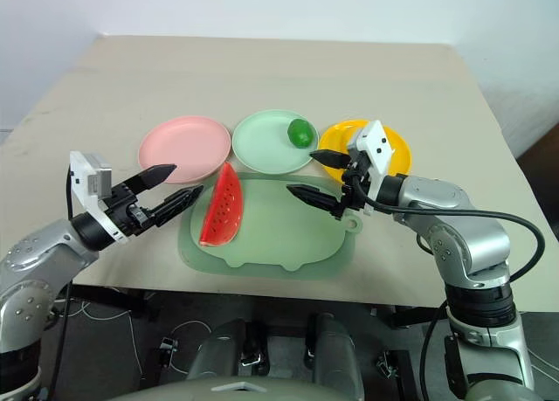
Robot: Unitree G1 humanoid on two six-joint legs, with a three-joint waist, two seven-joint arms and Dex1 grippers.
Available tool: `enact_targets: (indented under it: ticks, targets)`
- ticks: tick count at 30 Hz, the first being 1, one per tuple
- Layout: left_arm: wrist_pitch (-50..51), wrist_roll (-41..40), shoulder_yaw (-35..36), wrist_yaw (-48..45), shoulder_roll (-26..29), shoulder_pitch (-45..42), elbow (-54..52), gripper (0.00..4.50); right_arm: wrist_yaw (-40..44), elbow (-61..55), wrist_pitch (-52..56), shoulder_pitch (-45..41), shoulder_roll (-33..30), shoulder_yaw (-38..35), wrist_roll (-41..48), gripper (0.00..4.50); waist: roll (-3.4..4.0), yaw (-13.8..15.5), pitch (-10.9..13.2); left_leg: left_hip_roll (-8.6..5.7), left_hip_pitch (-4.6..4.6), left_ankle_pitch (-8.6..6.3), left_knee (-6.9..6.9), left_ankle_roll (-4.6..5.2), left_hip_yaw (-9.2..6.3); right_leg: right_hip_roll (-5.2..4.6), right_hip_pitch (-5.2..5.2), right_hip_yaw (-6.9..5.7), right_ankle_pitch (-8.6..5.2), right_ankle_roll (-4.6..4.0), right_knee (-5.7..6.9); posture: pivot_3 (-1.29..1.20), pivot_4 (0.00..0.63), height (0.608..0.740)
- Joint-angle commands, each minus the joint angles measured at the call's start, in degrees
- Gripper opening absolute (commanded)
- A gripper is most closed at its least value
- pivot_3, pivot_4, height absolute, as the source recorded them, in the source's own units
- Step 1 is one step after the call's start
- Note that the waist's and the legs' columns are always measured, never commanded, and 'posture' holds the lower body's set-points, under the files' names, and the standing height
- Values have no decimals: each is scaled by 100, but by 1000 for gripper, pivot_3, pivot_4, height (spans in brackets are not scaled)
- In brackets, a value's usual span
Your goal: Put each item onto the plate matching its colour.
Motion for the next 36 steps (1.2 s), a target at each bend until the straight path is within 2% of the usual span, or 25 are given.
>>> enact_targets:
  ticks: [1, 7, 21, 25, 29, 36]
  targets:
    - [565, -213, -82, 515, 240, -85, -510, 4500, -27, -151, -187, 23, -11, -21, 17, 4481, 0, -6, 0, 0, 0, 0, 1, 0, 0, 1, 0, 0, 0, 0, 0, 0, 150, 696]
    - [1633, -324, -395, 1627, 338, -455, -668, 4500, -98, -82, -210, -53, 32, 23, -6, 4481, -1, -2, 0, 0, 5, 0, 2, 0, -3, 2, 9, 0, 0, 1, 1, 0, 150, 696]
    - [2278, -450, -850, 2058, 164, -1205, -442, 4500, -295, -112, -199, 15, 34, -6, 27, 4481, -2, -3, 0, 0, 6, 1, 3, 0, -3, 5, 9, 0, 0, 0, 3, 0, 150, 696]
    - [2905, -493, -1054, 2273, 167, -1502, -298, 4500, -366, -46, -212, -21, 45, -3, -7, 4481, -2, 2, -1, 0, 6, 1, 4, 0, -3, 6, 10, 0, 0, 1, 4, 0, 150, 696]
    - [3474, -483, -1020, 2813, -244, -1818, -108, 4500, -401, -41, -249, -51, 28, 13, -46, 4481, -4, 1, -1, -3, 7, 1, 7, 1, -4, 4, 13, 0, 0, 1, 4, 0, 150, 696]
    - [4033, -296, -985, 3092, -504, -2041, -15, 4500, -468, -2, -265, -71, -23, -19, -86, 4481, -5, -3, -1, -2, 8, 7, 11, 10, -6, 6, 14, 0, 0, 2, 13, 0, 150, 696]
